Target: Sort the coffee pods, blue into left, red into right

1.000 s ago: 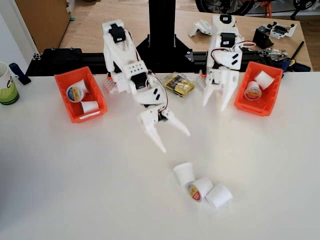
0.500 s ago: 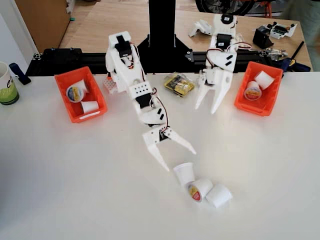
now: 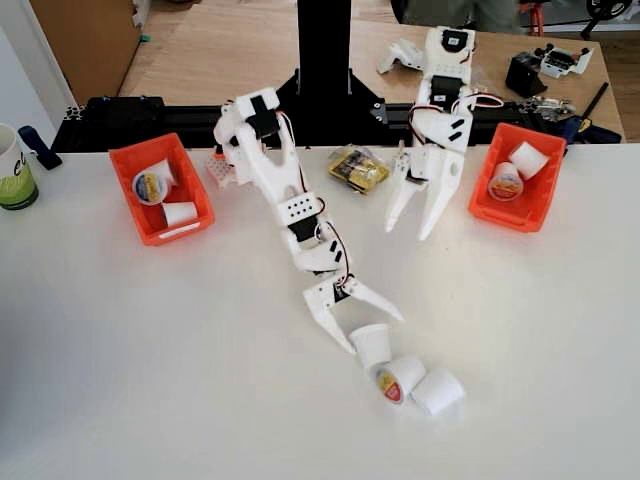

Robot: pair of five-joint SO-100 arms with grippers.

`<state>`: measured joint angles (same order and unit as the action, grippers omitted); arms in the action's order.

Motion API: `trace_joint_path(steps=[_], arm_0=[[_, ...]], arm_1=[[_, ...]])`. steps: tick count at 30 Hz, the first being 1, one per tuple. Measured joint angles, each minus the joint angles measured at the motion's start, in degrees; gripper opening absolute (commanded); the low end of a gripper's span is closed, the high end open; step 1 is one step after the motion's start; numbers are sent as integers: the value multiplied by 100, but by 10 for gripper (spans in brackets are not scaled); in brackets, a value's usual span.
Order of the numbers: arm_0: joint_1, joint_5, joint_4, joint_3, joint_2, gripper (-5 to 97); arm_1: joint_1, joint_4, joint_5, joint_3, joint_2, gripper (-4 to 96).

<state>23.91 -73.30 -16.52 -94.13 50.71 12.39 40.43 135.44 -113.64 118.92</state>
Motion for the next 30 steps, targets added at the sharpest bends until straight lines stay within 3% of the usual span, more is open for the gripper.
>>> trace_joint_path(steps=[9,16,21,30], arm_0=[[26,-70,-229,18,-79,203],[26,-782,-62,18,-79,189],[26,-1187,949,26,378,184],[26,-1485,3164,44,1828,184]], arm_1=[[0,149,79,70,-44,237],[70,158,44,79,-44,235],[88,158,-53,79,-79,234],[123,158,-123,79,-264,229]])
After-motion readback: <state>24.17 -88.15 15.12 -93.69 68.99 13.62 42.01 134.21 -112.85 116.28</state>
